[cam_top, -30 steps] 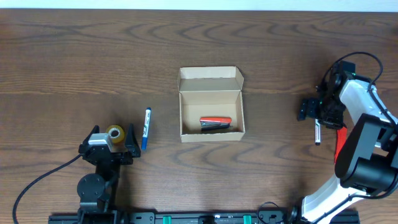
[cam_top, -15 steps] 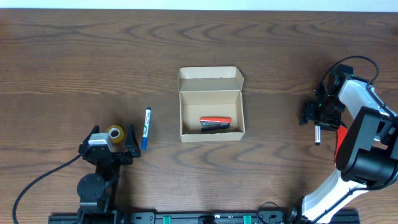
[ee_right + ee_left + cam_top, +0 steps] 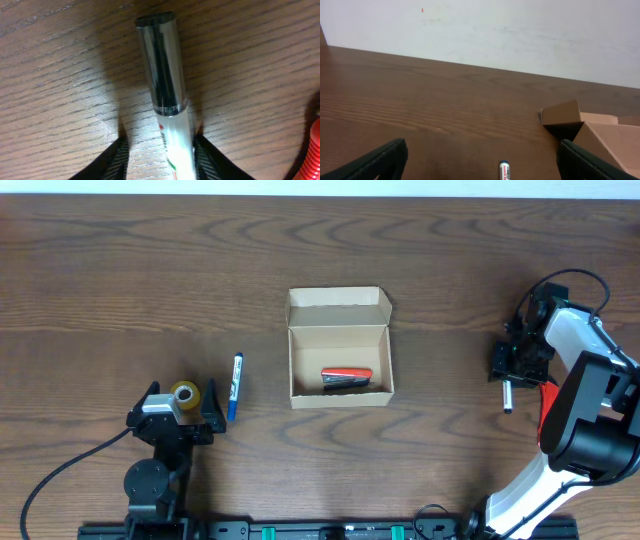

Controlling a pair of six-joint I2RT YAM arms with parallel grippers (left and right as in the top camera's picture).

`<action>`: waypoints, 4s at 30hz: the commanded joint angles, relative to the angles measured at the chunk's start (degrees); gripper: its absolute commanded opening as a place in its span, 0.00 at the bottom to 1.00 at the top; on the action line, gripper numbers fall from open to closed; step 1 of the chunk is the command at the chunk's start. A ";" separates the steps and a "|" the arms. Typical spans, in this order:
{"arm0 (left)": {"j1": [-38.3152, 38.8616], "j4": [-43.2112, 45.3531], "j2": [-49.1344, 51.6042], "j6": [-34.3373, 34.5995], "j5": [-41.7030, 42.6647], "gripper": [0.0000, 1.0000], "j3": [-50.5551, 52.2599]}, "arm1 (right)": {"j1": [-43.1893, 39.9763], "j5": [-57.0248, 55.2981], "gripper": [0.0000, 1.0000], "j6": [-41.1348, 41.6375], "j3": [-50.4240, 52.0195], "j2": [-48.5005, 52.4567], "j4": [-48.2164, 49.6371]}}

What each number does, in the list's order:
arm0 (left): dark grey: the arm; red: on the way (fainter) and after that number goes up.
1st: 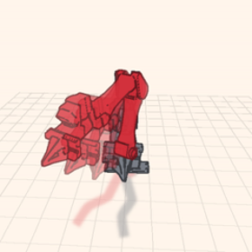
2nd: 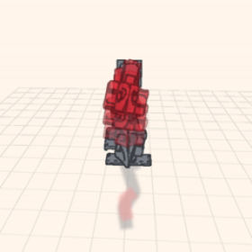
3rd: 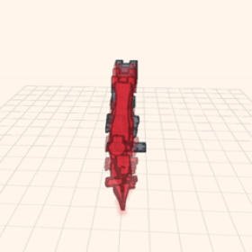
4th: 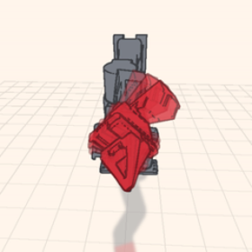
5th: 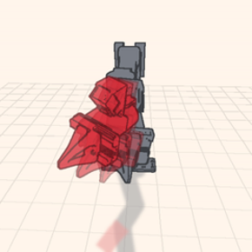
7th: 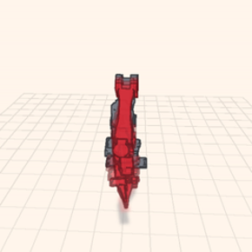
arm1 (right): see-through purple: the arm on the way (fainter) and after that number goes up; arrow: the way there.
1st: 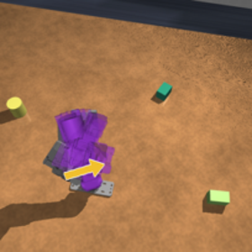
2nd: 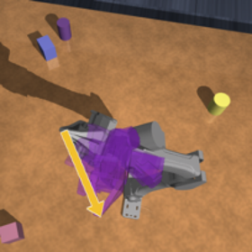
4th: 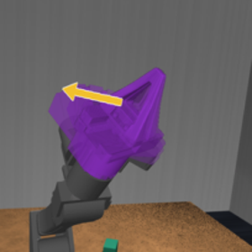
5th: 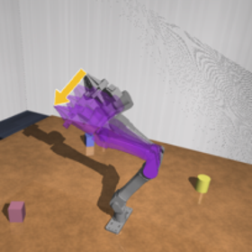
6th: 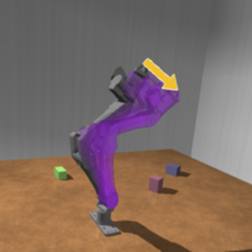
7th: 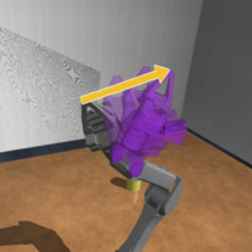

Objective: Pack container
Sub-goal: 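Grasp the black-capped whiteboard marker with the right gripper, then carry the black marker into the box and lower it beside the stapler, then release the marker and raise the right gripper away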

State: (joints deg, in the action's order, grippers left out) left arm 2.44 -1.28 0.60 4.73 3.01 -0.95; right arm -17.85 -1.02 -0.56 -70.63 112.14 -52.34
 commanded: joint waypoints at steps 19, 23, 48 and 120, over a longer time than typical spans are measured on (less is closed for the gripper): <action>0.22 -2.80 -0.22 0.66 1.07 0.95 0.68 | 0.02 6.62 0.01 0.00 -0.37 -0.09 1.97; 0.22 -2.78 -0.22 0.66 1.09 0.96 0.68 | 2.32 14.40 0.01 -2.49 -2.78 -6.10 1.99; 0.22 -2.80 -0.22 0.66 1.09 0.95 0.68 | 47.50 11.72 0.01 -54.84 -12.00 -27.30 -6.03; 0.22 -2.82 -0.22 0.63 1.07 0.95 0.68 | -4.02 -6.32 0.82 9.14 -30.60 -21.53 -21.09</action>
State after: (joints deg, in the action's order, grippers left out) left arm 2.44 -1.28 0.60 4.73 3.01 -0.95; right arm -16.23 -5.87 2.98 -102.02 89.54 -70.65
